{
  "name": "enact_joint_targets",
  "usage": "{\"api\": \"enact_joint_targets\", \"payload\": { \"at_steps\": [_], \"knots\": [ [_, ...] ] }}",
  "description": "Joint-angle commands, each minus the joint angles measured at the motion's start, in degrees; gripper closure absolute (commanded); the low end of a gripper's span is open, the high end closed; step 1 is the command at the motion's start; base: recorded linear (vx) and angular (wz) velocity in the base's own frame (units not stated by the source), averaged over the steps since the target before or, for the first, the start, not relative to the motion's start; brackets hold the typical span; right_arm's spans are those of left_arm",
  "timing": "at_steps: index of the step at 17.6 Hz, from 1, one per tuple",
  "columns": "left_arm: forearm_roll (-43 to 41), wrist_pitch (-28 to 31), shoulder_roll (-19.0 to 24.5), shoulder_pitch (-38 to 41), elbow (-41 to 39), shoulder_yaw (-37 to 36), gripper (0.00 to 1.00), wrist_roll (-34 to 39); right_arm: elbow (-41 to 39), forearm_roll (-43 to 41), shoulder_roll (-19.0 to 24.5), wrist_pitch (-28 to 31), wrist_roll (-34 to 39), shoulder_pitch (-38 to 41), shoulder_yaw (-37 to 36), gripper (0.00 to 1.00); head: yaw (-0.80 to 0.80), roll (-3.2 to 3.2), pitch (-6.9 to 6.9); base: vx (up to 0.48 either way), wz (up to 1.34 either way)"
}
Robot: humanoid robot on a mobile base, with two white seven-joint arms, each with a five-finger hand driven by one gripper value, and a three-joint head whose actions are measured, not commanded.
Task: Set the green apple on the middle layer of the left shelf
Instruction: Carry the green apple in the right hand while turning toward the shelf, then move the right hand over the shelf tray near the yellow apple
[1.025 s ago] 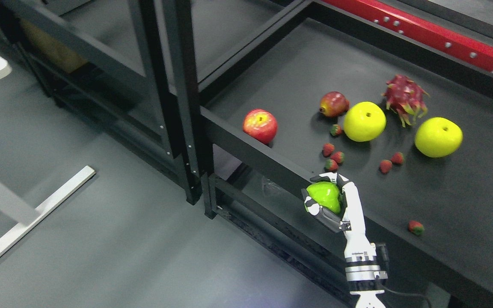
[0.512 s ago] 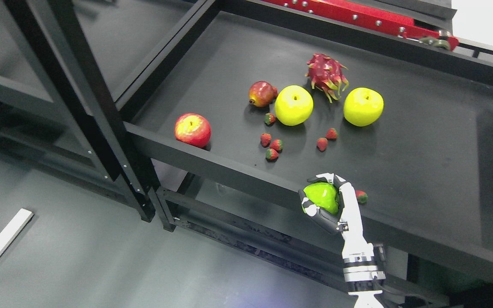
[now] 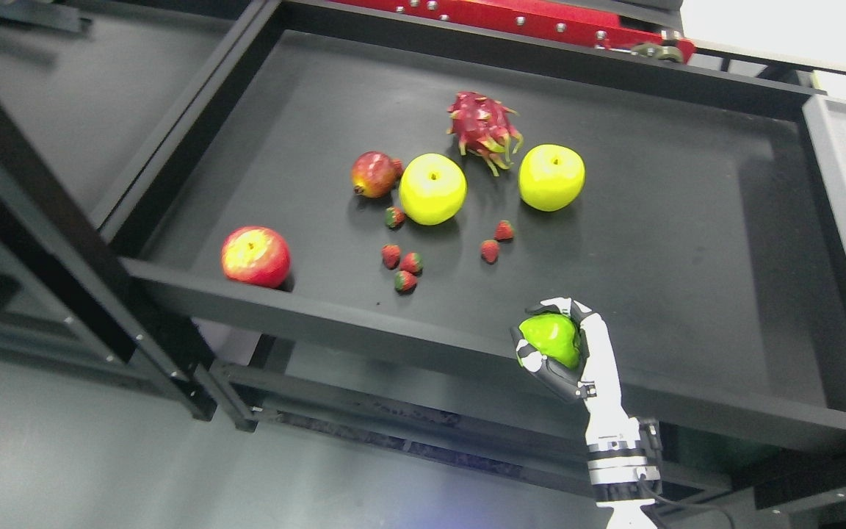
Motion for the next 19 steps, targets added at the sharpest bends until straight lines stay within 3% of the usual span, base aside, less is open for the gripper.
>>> {"api": "enact_joint_targets", "payload": {
  "at_steps": [1,19],
  "knots": [
    [-0.01,-0.03,1.00,-1.23,0.00,0.00,0.00,-0.05,-0.01,0.00,-0.98,0.03,0.01,-0.09,0.13,1.00,0.00,0.00,0.00,0.099,-0.31],
    [-0.01,-0.03,1.00,-1.23,0.00,0.00,0.00,-0.05,-0.01,0.00,-0.98,0.03,-0.08,0.00,1.26,1.00,0.00,0.00,-0.01,0.141,-0.02]
  ]
}}
